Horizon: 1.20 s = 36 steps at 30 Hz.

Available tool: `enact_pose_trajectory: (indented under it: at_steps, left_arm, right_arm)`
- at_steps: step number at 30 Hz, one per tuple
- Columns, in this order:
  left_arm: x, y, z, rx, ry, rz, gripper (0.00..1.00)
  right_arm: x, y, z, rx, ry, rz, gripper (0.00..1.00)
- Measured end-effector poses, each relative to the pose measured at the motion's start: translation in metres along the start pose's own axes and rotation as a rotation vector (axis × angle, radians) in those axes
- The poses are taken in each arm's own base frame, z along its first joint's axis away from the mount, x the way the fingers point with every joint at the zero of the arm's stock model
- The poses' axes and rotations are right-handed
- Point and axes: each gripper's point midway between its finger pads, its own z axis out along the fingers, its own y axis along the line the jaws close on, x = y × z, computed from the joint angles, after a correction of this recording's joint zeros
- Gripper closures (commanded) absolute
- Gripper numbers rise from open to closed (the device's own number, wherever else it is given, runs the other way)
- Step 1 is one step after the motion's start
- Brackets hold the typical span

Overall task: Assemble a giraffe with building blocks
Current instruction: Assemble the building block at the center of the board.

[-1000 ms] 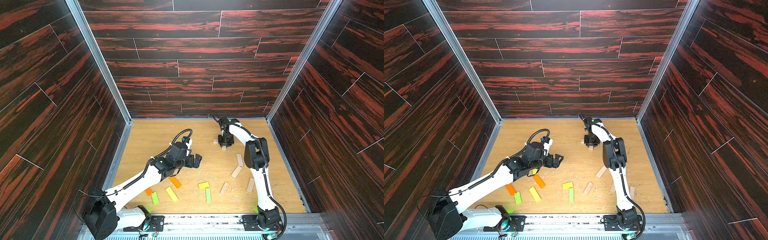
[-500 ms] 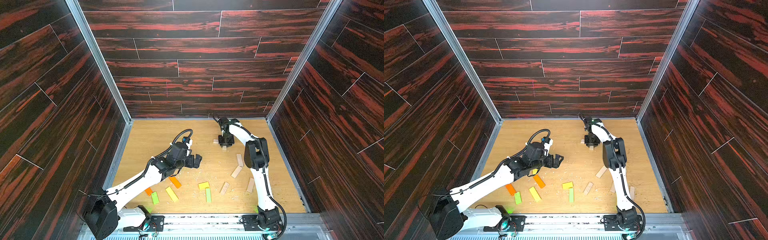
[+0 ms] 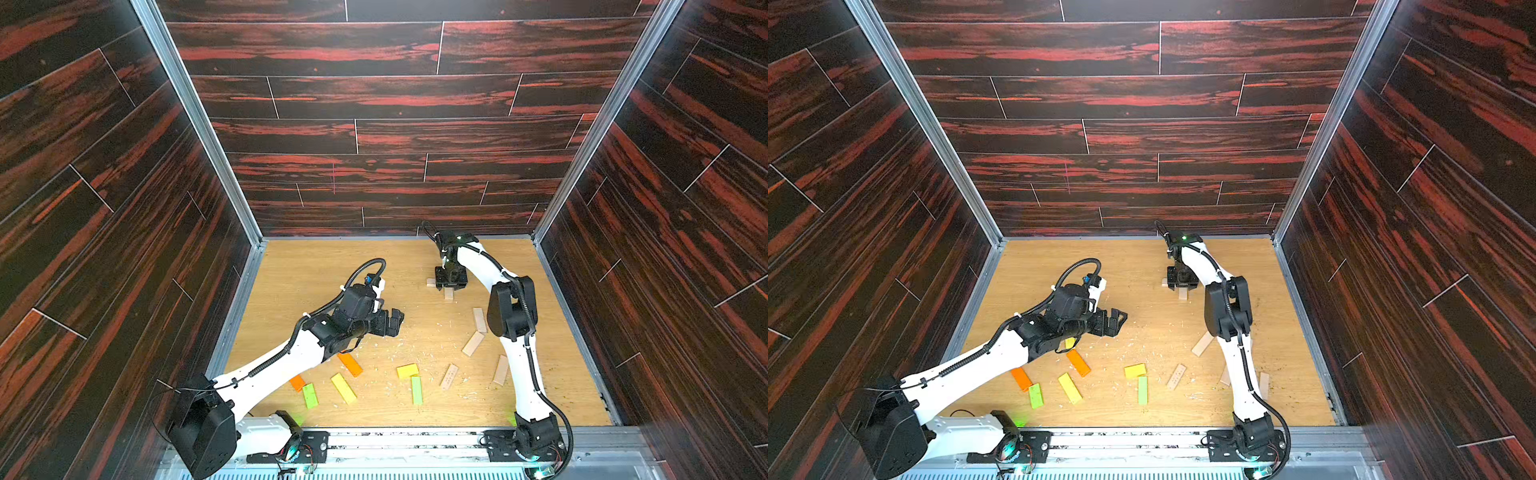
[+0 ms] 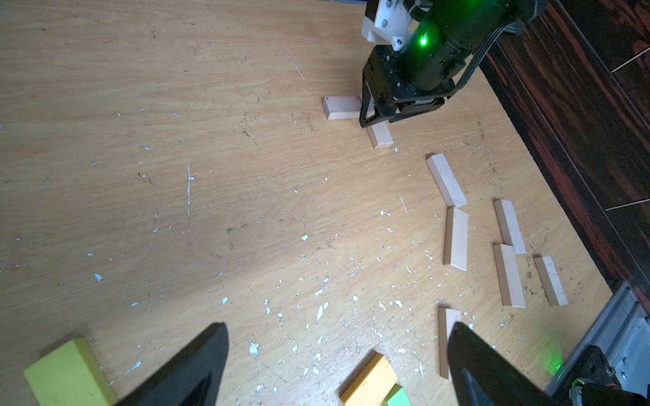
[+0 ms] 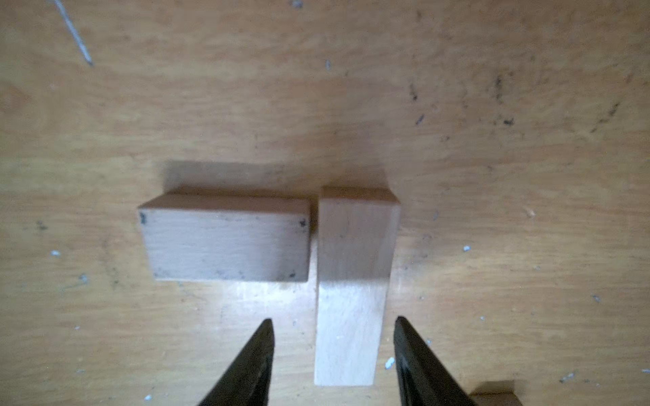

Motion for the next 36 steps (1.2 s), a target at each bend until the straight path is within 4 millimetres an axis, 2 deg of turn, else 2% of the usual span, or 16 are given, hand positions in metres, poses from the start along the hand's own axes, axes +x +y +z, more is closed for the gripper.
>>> enact_pose_trajectory:
  at_steps: [13,20,24,36]
  left_arm:
    - [0.0,0.0,0.0,0.0,0.0,0.003,0.0]
    - [0.0,0.0,0.0,-0.001,0.0,0.004,0.0]
    - [0.0,0.0,0.0,-0.001,0.0,0.003,0.0]
    - [0.0,0.0,0.0,-0.001,0.0,0.003,0.0]
  right_arm:
    - [0.001,0.0,0.002,0.002,0.006,0.0,0.52]
    - [0.005,0.0,0.015,0.01,0.031,-0.002,0.57]
    - [0.005,0.0,0.015,0.007,0.031,-0.002,0.6]
    - [0.005,0.0,0.015,0.008,0.031,-0.003,0.61]
